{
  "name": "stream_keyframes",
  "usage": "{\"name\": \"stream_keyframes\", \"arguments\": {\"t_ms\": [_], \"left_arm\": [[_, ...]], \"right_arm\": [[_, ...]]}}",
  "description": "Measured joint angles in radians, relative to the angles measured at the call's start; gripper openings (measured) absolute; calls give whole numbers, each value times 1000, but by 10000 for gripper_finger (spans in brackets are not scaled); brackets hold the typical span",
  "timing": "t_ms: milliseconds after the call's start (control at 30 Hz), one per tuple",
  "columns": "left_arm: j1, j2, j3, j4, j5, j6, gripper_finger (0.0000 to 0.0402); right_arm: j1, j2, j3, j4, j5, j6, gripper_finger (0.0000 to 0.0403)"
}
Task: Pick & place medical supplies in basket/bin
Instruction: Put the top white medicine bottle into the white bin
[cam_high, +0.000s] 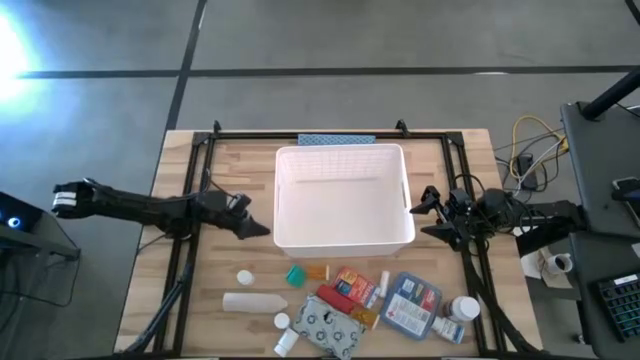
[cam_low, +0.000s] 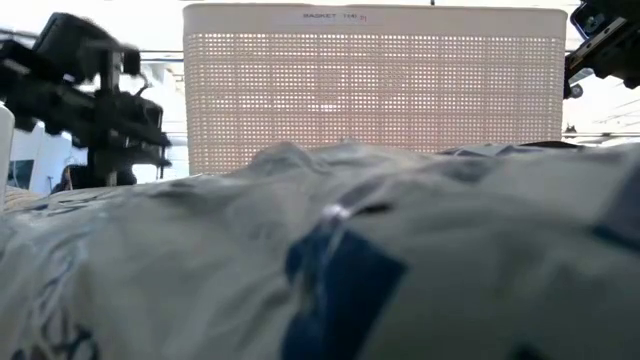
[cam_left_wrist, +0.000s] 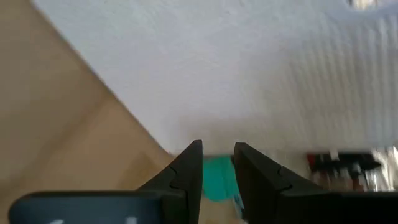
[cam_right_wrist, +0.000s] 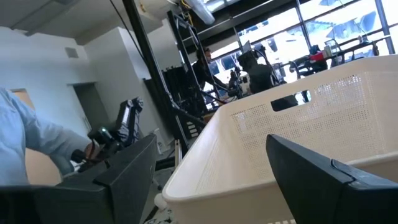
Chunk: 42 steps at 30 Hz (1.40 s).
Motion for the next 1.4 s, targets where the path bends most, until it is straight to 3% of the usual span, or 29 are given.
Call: {"name": "stream_keyframes", "arguments": {"t_ms": [100, 233, 333, 600, 1000, 1200, 1400], "left_arm": [[-62, -1, 127, -290, -6, 121, 74], [-159, 28, 334, -771, -90, 256, 74], [-240, 54, 463, -934, -133, 283, 74], [-364, 147, 611, -983, -192, 160, 91], [-551, 419, 728, -979, -200, 79, 194], [-663, 575, 853, -998, -279, 89, 199], [-748, 730, 996, -1206, -341, 86, 199]], "right_arm": [[0, 0, 0, 0, 0, 0, 293], [0, 0, 0, 0, 0, 0, 293], [0, 0, 0, 0, 0, 0, 293], [0, 2, 0, -1, 0, 0, 293], [0, 2, 0, -1, 0, 0, 293], [0, 2, 0, 0, 0, 0, 293], [0, 3, 0, 0, 0, 0, 293]]}}
